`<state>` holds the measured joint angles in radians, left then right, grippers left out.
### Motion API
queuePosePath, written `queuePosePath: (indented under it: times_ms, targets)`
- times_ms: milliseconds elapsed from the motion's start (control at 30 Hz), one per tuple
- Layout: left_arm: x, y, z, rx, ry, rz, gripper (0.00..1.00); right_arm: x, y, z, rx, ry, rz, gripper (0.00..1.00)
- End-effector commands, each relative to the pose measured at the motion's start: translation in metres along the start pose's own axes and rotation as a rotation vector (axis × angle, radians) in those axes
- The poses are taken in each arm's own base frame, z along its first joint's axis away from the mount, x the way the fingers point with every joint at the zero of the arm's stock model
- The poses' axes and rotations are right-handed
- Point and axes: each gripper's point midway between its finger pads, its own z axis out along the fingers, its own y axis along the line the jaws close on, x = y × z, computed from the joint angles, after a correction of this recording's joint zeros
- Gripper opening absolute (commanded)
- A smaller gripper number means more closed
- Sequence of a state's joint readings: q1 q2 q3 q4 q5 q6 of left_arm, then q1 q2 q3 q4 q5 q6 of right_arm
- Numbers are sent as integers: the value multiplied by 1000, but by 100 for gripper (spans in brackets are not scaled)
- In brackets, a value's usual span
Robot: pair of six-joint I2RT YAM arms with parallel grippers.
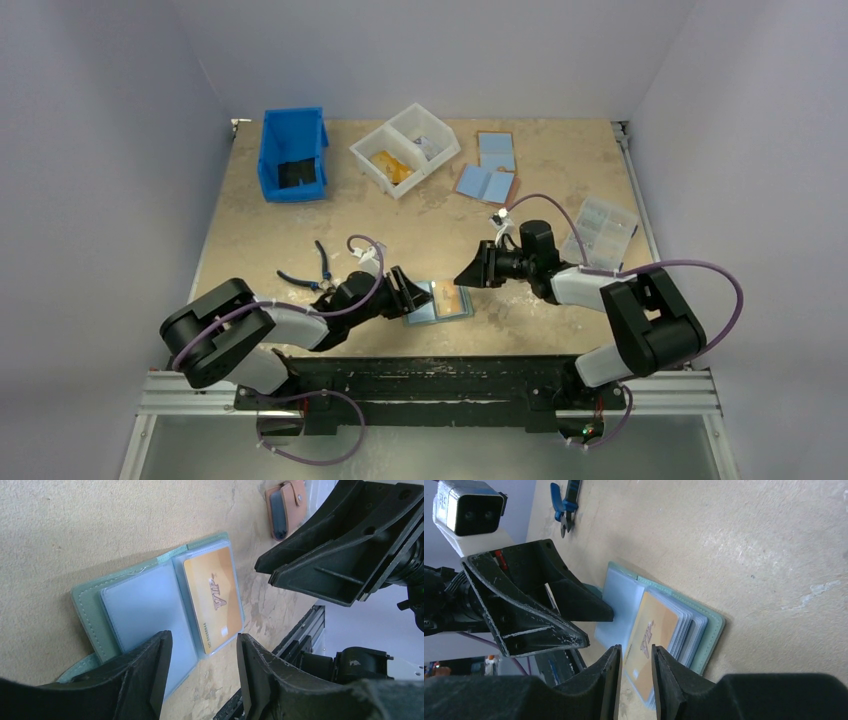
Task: Take the credit cards out of the card holder
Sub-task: Remove the credit card from the card holder.
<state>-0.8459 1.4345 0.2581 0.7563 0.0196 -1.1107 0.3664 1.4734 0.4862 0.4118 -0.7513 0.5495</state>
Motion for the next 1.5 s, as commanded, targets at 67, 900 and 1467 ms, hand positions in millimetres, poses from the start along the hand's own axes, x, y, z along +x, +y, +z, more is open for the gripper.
queuePosePath:
  times_ms: [67,900,1467]
  targets:
    - [-9,-30,8,92,-33,-8,53,0,1,0,5,-9,10,33]
    - [4,-21,23,67,6,-29,52,8,-17,12,63,34,15,26]
    - [17,4,34,-17,42,-73,36,30,-29,29,95,147,48,8]
